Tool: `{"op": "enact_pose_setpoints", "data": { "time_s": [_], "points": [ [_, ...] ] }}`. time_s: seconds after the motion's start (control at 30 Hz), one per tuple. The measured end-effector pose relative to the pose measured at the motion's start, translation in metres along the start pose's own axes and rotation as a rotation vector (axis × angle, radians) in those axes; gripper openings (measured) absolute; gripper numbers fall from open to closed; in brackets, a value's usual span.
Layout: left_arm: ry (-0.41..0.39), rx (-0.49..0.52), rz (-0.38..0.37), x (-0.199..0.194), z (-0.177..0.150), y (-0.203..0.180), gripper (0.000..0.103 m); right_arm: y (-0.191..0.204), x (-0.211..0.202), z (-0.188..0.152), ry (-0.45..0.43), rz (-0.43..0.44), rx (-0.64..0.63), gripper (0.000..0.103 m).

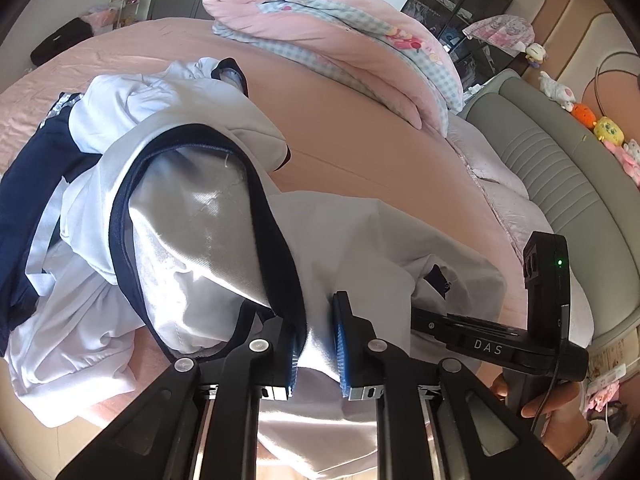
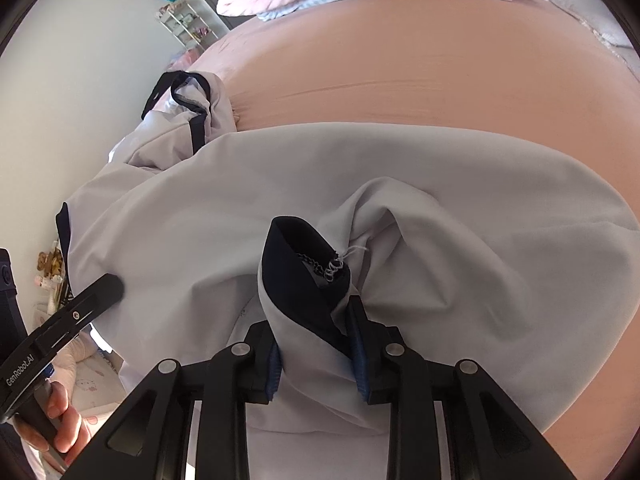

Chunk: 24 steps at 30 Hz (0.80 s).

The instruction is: Fold clothes

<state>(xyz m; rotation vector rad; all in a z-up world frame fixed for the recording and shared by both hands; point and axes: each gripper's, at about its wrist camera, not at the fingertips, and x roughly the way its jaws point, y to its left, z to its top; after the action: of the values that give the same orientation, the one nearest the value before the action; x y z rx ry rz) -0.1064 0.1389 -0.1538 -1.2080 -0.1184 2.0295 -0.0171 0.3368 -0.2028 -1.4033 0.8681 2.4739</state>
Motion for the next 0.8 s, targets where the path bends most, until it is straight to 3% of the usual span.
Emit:
{"op": "enact_pose_setpoints", "data": {
  "time_s": [0.2,0.3,0.6,0.8],
  "points": [
    [0.012,0.031,0.107,0.008,-0.004,-0.007,0.013,0.007,-0.001,-0.002,0.004,-0.039,-0.029,0.027],
    [0.034,0.055,0.164,0.013,-0.005,-0.011,0.013,0.010,-0.002,-0.003,0.010,-0.063,-0.037,0.022],
    [0.033,0.013,0.171,0.012,-0.007,-0.007,0.013,0.009,-0.002,0.002,0.028,-0.043,-0.004,0.021],
    [-0.008,0.112,0.243,0.009,-0.010,-0.030,0.013,0.012,-0.010,0.001,-0.005,-0.081,-0.052,0.013]
  ]
}}
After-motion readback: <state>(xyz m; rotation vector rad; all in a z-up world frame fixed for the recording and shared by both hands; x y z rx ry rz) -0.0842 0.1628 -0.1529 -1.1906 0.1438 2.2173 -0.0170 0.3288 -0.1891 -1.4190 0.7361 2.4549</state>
